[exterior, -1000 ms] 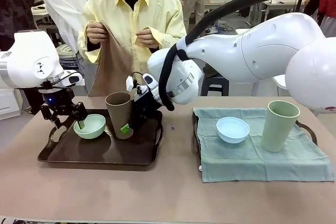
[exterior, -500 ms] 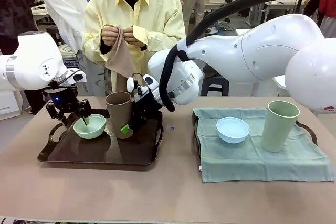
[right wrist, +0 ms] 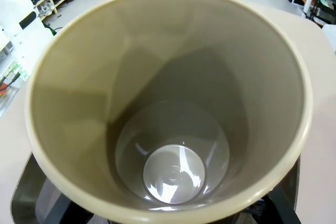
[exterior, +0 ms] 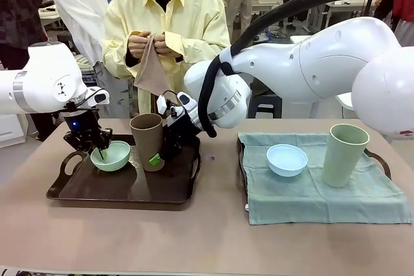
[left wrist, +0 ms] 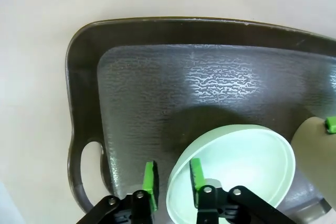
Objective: Set up a tray with a mat and arrange the tableware.
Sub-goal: Pick up the Picnic Bowl and Reusable plastic cup from the Handle tray in front of the human's position and hold them in the air.
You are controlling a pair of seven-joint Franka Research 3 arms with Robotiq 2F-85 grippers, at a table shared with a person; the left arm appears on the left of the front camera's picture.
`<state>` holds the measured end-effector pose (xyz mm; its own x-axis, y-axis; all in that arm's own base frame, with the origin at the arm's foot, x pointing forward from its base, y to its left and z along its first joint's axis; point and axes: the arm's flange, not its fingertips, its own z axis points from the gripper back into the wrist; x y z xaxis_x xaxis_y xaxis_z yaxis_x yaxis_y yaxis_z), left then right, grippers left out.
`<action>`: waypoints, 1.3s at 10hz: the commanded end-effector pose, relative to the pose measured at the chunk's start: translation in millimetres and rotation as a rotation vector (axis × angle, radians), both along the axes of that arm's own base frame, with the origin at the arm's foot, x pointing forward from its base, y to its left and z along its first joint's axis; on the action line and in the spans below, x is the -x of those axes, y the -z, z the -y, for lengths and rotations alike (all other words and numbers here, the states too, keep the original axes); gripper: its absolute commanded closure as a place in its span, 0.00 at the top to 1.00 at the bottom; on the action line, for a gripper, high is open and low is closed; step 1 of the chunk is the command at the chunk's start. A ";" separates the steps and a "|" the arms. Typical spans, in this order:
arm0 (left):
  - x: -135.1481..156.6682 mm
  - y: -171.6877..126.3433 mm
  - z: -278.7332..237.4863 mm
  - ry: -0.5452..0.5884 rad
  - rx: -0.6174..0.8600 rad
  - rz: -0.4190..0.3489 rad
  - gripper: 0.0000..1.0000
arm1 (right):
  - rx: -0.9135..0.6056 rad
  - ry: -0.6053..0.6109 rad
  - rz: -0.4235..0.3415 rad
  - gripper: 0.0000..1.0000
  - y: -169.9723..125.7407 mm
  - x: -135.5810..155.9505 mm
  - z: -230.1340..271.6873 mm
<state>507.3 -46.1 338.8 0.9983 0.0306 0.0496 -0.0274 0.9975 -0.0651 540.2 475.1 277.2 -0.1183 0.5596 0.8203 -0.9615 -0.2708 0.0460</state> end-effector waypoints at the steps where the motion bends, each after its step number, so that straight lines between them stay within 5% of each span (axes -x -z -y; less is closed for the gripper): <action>1: -4.2 -4.0 6.0 -0.035 -0.015 -0.004 0.00 | 0.000 -0.015 -0.009 0.21 -0.3 -5.6 -3.3; 2: -3.5 -4.2 6.0 -0.035 -0.014 -0.005 0.00 | 0.001 -0.016 -0.009 0.00 -0.1 -5.2 -3.3; 3: -3.1 -5.1 5.4 -0.036 -0.015 -0.006 0.00 | 0.001 -0.015 -0.008 0.21 -0.2 -4.8 -3.5; 4: -2.7 -5.3 5.1 -0.037 -0.019 -0.003 0.00 | 0.003 -0.015 -0.007 0.21 -0.1 -4.6 -3.0; 5: -2.4 -7.4 4.2 -0.042 -0.030 -0.005 0.00 | 0.008 0.000 -0.009 0.00 -3.1 -3.2 -2.3; 6: -1.7 -13.9 1.5 -0.057 -0.044 0.002 0.00 | 0.005 0.032 -0.013 0.22 -14.2 -0.8 1.6; 7: 1.9 -30.3 -0.3 -0.073 -0.040 -0.005 0.00 | -0.003 0.069 -0.014 0.22 -40.5 6.8 9.4; 10: 28.6 -135.8 3.9 -0.061 0.001 0.109 0.00 | -0.024 0.136 0.139 0.22 -145.2 58.7 27.5; 13: 68.9 -228.5 14.6 -0.052 -0.026 0.245 0.00 | -0.016 0.153 0.201 0.22 -193.0 94.9 27.3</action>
